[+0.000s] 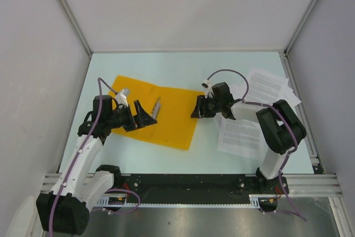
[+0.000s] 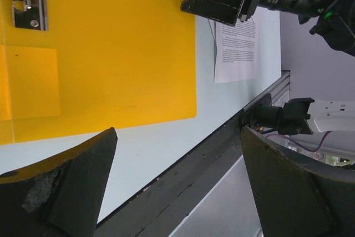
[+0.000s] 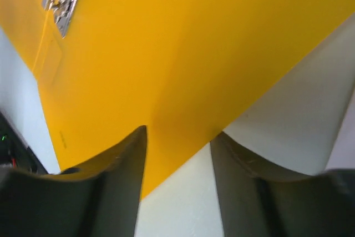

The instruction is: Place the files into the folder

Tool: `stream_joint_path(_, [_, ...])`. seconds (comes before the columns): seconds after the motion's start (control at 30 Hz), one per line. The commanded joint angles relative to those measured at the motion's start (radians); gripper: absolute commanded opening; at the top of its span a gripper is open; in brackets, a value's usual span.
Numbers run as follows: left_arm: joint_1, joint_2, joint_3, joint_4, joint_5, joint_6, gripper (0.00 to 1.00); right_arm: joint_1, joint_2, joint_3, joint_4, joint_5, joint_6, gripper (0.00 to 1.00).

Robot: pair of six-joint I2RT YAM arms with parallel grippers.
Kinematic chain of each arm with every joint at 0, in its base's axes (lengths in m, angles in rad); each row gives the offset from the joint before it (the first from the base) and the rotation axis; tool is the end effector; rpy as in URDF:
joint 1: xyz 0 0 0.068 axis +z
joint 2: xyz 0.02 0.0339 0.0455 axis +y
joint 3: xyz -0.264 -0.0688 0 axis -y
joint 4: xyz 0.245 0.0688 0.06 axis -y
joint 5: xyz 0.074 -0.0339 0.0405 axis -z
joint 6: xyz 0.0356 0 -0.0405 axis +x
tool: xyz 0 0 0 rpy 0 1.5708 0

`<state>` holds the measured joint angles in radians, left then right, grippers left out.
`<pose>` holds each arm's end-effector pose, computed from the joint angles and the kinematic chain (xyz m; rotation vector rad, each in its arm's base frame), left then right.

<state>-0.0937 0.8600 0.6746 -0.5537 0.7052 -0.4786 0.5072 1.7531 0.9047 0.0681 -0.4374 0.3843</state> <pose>0.1714 -0.0393 0.2593 -0.0733 2.3374 -1.1026 0.2989 0.1834 0.1542 -0.3771 2.4308 0.9318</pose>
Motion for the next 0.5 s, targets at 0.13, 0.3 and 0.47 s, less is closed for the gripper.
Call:
stream_joint_path(0.13, [0.005,0.053,0.037,0.098,0.066,0.014,1.0,-0.033,0.181,0.166,0.098,-0.317,-0.168,0.16])
stream_joint_path(0.3, [0.005,0.079,0.033,0.142,0.076,-0.003,1.0,-0.045,0.227,0.269,0.027,-0.411,-0.213,0.06])
stream_joint_path(0.47, [0.005,0.094,0.033,0.169,0.092,-0.021,1.0,-0.019,0.284,0.307,0.093,-0.477,-0.115,0.04])
